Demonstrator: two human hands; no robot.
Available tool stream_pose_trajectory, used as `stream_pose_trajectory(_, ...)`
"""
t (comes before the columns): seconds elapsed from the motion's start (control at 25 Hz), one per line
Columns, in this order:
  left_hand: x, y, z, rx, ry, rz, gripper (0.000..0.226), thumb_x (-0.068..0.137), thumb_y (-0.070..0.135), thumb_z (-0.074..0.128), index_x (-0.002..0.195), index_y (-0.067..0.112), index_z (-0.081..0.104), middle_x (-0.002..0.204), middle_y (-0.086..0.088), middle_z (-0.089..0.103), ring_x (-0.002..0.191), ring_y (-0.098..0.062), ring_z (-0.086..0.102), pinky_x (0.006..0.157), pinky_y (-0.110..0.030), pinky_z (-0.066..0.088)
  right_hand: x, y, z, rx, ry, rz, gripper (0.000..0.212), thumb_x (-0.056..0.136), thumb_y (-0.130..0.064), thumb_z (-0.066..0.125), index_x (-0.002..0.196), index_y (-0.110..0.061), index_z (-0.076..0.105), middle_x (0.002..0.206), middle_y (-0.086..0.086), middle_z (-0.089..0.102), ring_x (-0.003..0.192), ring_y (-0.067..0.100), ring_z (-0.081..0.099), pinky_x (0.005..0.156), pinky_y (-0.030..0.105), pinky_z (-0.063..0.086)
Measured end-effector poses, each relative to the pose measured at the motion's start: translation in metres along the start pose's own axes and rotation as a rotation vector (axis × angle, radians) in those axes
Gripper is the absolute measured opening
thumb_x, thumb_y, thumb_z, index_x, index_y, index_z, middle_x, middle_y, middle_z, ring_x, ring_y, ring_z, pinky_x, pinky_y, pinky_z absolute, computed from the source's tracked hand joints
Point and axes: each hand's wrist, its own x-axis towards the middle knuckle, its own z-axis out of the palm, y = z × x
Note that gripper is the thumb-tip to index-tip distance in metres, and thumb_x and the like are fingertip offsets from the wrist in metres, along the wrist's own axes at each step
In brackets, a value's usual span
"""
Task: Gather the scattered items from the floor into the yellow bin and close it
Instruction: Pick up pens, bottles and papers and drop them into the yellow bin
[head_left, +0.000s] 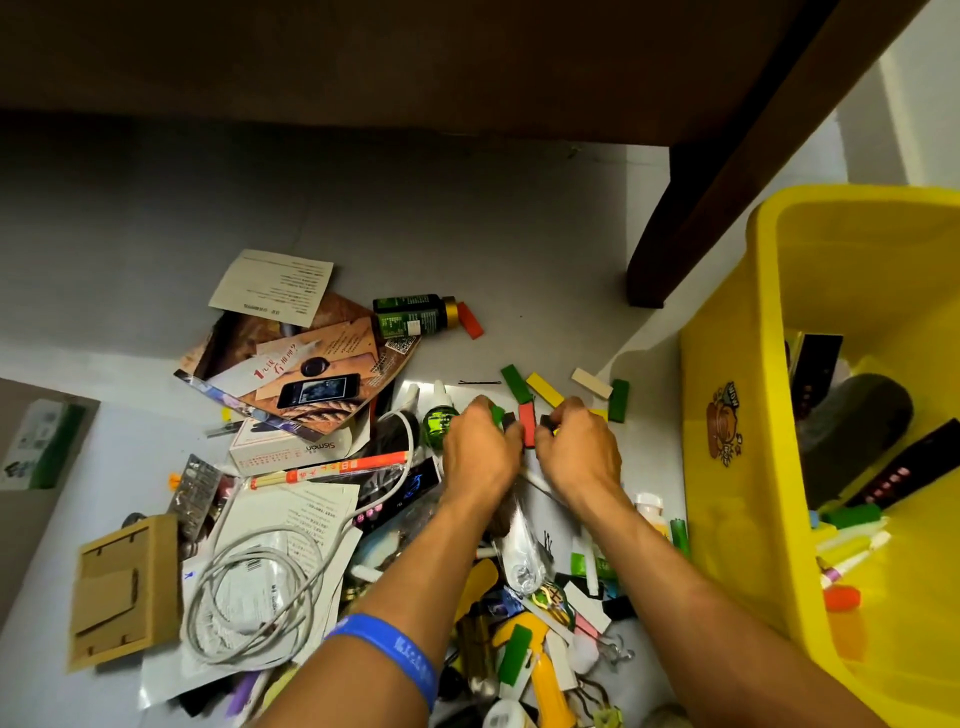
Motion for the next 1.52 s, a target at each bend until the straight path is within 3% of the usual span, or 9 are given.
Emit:
stream_pose_trajectory(0.08,-0.002,-0.003,0.003,0.105,0.02,0.088,0.024,0.086,0.034,0.071,0.084,0.016,0.055,0.077,0.003,0.056,0.066,-0.014,0.052,0.048,-0.022,0.028,-0.001,0.001,0.003,-0.11,0.036,-0.034,0.024,0.094,-0.03,0.058,0.106,-0.009,0.057,0.101,0.013,0.066,0.092,0.033,0.063,0.064,0.028,0.037)
stream_pose_trajectory(0.24,0.005,-0.003,0.009,0.155,0.015,0.112,0.028,0.081,0.035,0.074,0.094,0.015,0.059,0.092,-0.004,0.058,0.08,-0.021,0.055,0.064,-0.03,0.041,-0.004,0.013,0.006,-0.057,0.084,-0.046,0.026,0.09,-0.032,0.061,0.104,-0.01,0.061,0.109,0.013,0.061,0.093,0.031,0.061,0.067,0.03,0.042)
stream_pose_trajectory(0.4,0.003,-0.006,0.005,0.088,-0.044,0.098,0.016,0.08,0.018,0.07,0.091,0.016,0.058,0.078,0.001,0.056,0.08,-0.026,0.061,0.057,-0.025,0.037,-0.008,0.023,0.008,-0.169,0.108,-0.153,0.031,0.09,-0.037,0.058,0.107,-0.011,0.062,0.118,0.012,0.054,0.088,0.032,0.062,0.072,0.036,0.052)
stream_pose_trajectory(0.6,0.002,-0.005,-0.001,0.174,-0.093,0.13,0.051,0.075,0.028,0.074,0.121,0.018,0.055,0.109,-0.007,0.054,0.096,-0.028,0.056,0.075,-0.034,0.046,-0.008,0.021,0.014,-0.24,0.064,-0.157,0.039,0.088,-0.041,0.062,0.113,-0.012,0.058,0.12,0.01,0.053,0.093,0.034,0.062,0.073,0.038,0.051)
stream_pose_trajectory(0.76,-0.001,-0.006,-0.001,0.261,-0.086,0.179,0.04,0.081,0.029,0.072,0.114,0.015,0.056,0.108,-0.011,0.056,0.096,-0.033,0.059,0.076,-0.036,0.047,-0.011,0.023,0.016,-0.222,0.115,-0.171,0.024,0.09,-0.03,0.061,0.105,-0.011,0.061,0.116,0.01,0.056,0.087,0.033,0.063,0.068,0.035,0.048)
stream_pose_trajectory(0.96,0.001,-0.005,-0.003,0.262,-0.111,0.124,0.034,0.083,0.027,0.073,0.106,0.009,0.057,0.108,-0.011,0.055,0.095,-0.03,0.057,0.076,-0.033,0.044,-0.011,0.031,0.007,0.075,0.28,-0.064,0.014,0.087,-0.023,0.066,0.096,-0.02,0.056,0.091,0.005,0.068,0.069,0.018,0.052,0.059,0.026,0.036)
stream_pose_trajectory(1.08,-0.001,-0.007,-0.005,0.241,-0.136,0.126,0.024,0.09,0.029,0.067,0.1,0.009,0.06,0.101,-0.008,0.058,0.086,-0.024,0.057,0.069,-0.029,0.044,0.002,0.038,-0.004,-0.039,0.313,-0.033,0.015,0.091,-0.019,0.062,0.104,-0.019,0.055,0.092,0.009,0.069,0.074,0.029,0.062,0.061,0.028,0.041)
stream_pose_trajectory(1.24,-0.007,-0.003,-0.006,0.188,0.025,0.182,0.016,0.093,0.027,0.059,0.088,0.013,0.054,0.079,-0.002,0.056,0.071,-0.02,0.054,0.06,-0.03,0.039,0.008,0.036,-0.005,-0.284,0.224,-0.045,0.023,0.095,-0.016,0.055,0.118,-0.015,0.057,0.102,0.012,0.067,0.087,0.033,0.066,0.065,0.034,0.046)
stream_pose_trajectory(1.52,-0.006,0.001,0.013,0.271,-0.083,0.159,0.035,0.094,0.036,0.06,0.115,0.01,0.049,0.104,-0.011,0.061,0.095,-0.029,0.059,0.076,-0.034,0.045,0.009,0.024,-0.011,-0.168,0.338,-0.084,0.023,0.097,-0.03,0.054,0.11,-0.012,0.061,0.111,0.012,0.056,0.084,0.034,0.062,0.063,0.03,0.037)
